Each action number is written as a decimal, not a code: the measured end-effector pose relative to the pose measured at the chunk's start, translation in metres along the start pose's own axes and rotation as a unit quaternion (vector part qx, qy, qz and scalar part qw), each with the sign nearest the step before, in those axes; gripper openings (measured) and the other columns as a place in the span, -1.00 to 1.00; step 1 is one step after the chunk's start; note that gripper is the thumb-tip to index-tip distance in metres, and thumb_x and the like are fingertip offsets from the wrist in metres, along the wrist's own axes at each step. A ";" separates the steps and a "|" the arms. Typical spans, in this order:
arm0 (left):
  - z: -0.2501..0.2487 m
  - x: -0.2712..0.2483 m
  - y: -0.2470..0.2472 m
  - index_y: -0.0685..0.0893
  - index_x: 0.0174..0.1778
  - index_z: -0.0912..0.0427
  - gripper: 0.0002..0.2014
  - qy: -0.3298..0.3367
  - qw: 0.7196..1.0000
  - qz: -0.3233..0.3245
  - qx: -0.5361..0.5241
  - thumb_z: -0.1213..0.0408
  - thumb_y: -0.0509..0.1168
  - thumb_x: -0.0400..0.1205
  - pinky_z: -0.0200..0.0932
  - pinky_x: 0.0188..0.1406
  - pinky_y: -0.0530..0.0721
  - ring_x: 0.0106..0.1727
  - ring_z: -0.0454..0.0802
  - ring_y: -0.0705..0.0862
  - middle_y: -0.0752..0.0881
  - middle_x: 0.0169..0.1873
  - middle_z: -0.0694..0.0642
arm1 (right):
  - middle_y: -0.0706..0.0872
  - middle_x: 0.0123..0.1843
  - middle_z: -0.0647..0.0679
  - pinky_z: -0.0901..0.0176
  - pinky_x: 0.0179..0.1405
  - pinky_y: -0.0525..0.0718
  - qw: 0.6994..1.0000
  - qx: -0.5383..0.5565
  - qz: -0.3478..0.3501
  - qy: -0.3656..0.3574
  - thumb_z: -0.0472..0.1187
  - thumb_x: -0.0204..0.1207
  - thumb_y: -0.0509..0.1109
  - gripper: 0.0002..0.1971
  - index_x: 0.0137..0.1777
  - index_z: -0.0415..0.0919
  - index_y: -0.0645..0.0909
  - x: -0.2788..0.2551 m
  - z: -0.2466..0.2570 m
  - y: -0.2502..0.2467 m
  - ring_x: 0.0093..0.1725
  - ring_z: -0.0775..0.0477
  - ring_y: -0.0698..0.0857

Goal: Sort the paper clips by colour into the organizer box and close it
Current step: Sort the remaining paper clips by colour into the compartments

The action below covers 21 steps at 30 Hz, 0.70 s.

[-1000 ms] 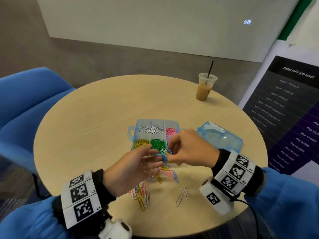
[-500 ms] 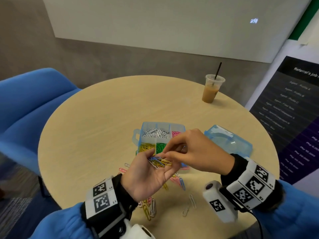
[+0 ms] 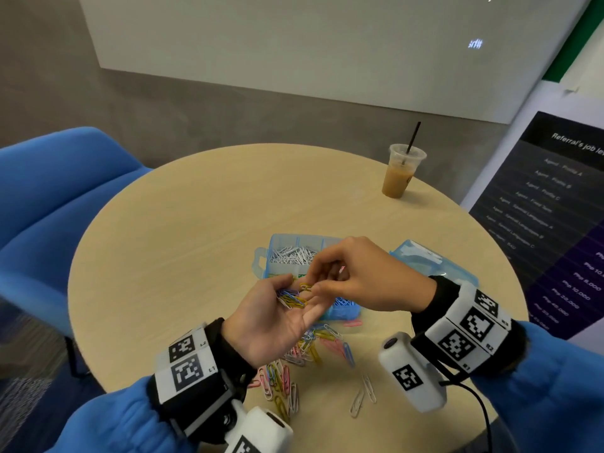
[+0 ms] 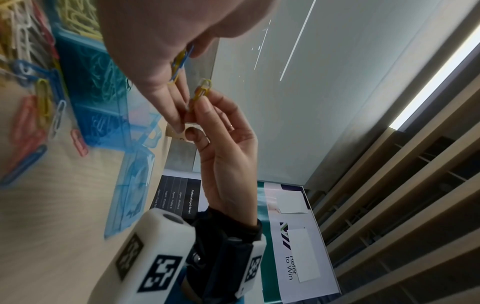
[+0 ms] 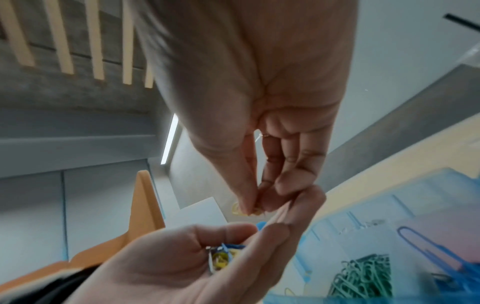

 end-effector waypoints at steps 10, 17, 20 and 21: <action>-0.017 0.000 -0.004 0.45 -0.14 0.25 -0.83 0.038 0.999 -0.006 0.011 0.28 0.08 0.74 0.32 -0.06 0.71 0.21 0.17 0.66 0.58 0.21 0.28 | 0.82 -0.22 -0.05 0.11 -0.13 0.74 0.997 0.059 0.031 0.022 -0.24 0.54 0.45 -0.94 -0.07 -0.21 0.74 0.019 -0.008 0.005 -0.23 0.06 0.78; -0.022 -0.005 0.004 0.61 0.13 0.44 -0.65 0.076 0.996 -0.017 0.049 0.26 0.01 0.77 0.22 0.27 0.64 0.37 0.23 0.62 0.67 0.26 0.35 | 0.78 -0.28 -0.14 0.22 -0.38 0.67 0.995 0.091 -0.018 0.038 -0.36 0.57 0.39 -0.89 0.06 -0.27 0.69 0.024 -0.009 0.004 -0.34 0.00 0.75; -0.026 -0.008 0.006 0.64 0.16 0.52 -0.58 0.092 0.993 -0.024 0.069 0.24 0.01 0.76 0.16 0.36 0.53 0.30 0.26 0.65 0.69 0.22 0.44 | 0.79 -0.29 -0.20 0.21 -0.36 0.72 0.993 0.105 -0.039 0.043 -0.38 0.54 0.43 -0.89 0.03 -0.32 0.71 0.020 -0.008 0.004 -0.36 -0.06 0.78; -0.027 -0.009 0.006 0.66 0.11 0.54 -0.57 0.093 0.993 -0.022 0.069 0.24 0.01 0.76 0.16 0.36 0.53 0.27 0.26 0.66 0.70 0.19 0.46 | 0.80 -0.29 -0.20 0.19 -0.34 0.75 0.993 0.104 -0.047 0.041 -0.38 0.53 0.44 -0.91 0.00 -0.32 0.72 0.019 -0.007 0.004 -0.36 -0.07 0.79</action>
Point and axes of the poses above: each hand's wrist, its own x-axis towards the middle knuckle, its own y-axis out of the palm, z = x × y, the point moved 3 cm from there along x, towards the middle knuckle
